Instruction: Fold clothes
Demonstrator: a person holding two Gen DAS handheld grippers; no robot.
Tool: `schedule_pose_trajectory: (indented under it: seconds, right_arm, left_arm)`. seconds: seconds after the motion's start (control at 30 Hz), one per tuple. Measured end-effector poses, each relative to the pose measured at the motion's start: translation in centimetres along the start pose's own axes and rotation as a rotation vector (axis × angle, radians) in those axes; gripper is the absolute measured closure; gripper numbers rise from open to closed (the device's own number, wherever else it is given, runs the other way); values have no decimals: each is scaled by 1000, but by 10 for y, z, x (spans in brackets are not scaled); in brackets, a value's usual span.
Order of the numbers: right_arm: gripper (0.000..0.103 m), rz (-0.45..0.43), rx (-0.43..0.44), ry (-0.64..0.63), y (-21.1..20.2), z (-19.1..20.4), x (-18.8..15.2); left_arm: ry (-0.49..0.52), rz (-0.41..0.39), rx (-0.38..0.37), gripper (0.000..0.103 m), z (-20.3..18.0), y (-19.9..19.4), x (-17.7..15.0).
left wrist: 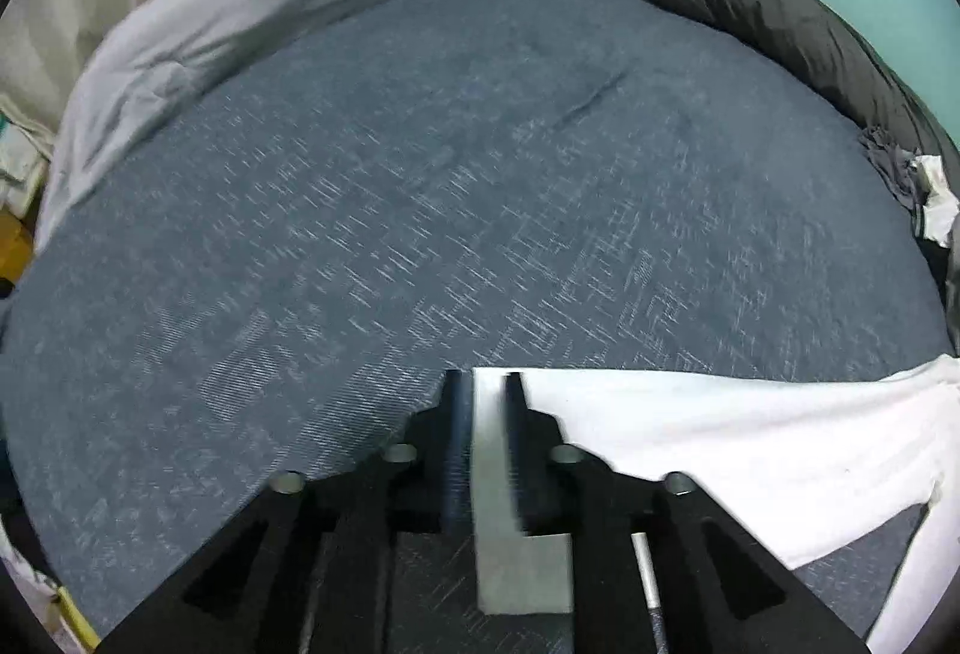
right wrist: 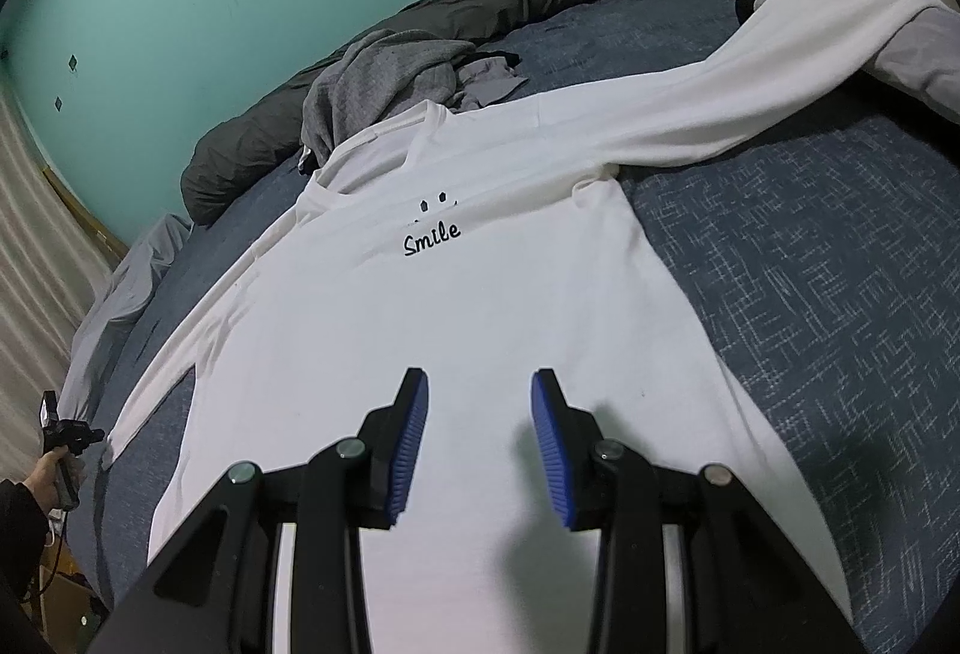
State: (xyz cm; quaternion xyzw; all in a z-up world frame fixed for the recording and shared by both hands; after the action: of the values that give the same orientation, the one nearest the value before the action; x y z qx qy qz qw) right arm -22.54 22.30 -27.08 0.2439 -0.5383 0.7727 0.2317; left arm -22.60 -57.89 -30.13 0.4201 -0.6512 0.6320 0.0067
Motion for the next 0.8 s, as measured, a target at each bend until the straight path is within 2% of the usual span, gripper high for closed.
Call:
schedule_pose_trajectory:
  seconds: [0.1, 0.2, 0.33, 0.4, 0.47, 0.6, 0.8]
  right_arm:
    - [67, 0, 11, 3, -1, 0, 0]
    - [67, -1, 25, 1, -1, 3, 1]
    - [67, -1, 37, -4, 2, 6, 3]
    - [67, -1, 42, -1, 4, 6, 5]
    - [67, -5, 46, -1, 6, 6, 10]
    - [67, -13, 50, -10, 9, 7, 18]
    - [67, 5, 69, -24, 18, 5, 22]
  left_arm:
    - [43, -5, -45, 75, -23, -13, -5]
    - [129, 33, -155, 74, -65, -8, 4]
    - [250, 80, -277, 74, -151, 1, 0]
    - [306, 104, -337, 74, -206, 5, -6]
    - [338, 133, -391, 74, -246, 23, -3]
    - [390, 164, -437, 74, -311, 49, 0]
    - [438, 222, -477, 74, -386, 86, -13]
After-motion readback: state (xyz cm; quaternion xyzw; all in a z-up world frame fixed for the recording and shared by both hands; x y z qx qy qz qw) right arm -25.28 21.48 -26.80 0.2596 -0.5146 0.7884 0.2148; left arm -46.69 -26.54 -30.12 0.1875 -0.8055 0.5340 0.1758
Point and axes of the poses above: each gripper's, at about its wrist camera, not at the fingertips, and y roughly the way its jaws point, z to its left, x to its top, the point moved 4 cm from there along y, roughly the way its jaws point, and after that the axes turned 12 degrees about -x, right-handed, at the moved point
